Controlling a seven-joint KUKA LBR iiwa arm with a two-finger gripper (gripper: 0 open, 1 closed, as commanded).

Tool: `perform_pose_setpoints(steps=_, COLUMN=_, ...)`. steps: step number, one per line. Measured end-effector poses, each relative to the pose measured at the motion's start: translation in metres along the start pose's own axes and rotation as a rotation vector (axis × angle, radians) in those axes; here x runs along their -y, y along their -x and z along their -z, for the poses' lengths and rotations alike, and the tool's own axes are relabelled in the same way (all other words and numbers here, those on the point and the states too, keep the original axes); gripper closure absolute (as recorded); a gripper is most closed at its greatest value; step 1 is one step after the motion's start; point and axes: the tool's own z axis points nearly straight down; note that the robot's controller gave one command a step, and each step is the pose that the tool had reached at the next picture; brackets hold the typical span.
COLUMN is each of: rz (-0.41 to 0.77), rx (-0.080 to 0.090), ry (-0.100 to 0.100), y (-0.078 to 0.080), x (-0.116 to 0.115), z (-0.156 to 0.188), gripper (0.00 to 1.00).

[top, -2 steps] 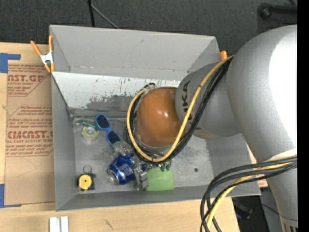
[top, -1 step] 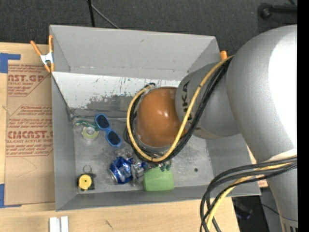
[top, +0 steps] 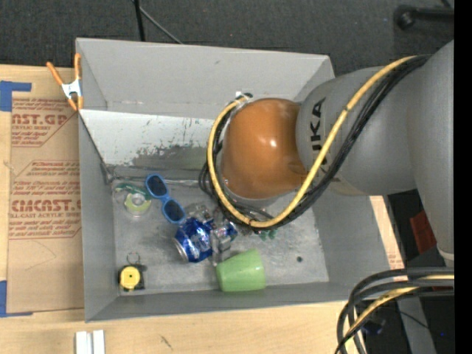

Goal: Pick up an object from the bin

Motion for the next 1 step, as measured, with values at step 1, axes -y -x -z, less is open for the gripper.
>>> perform_pose_setpoints(steps=1, rz=0.000, rx=-0.005, ry=0.001, y=0.0013, x=-0.0005, z=0.0203, gripper=1.00)
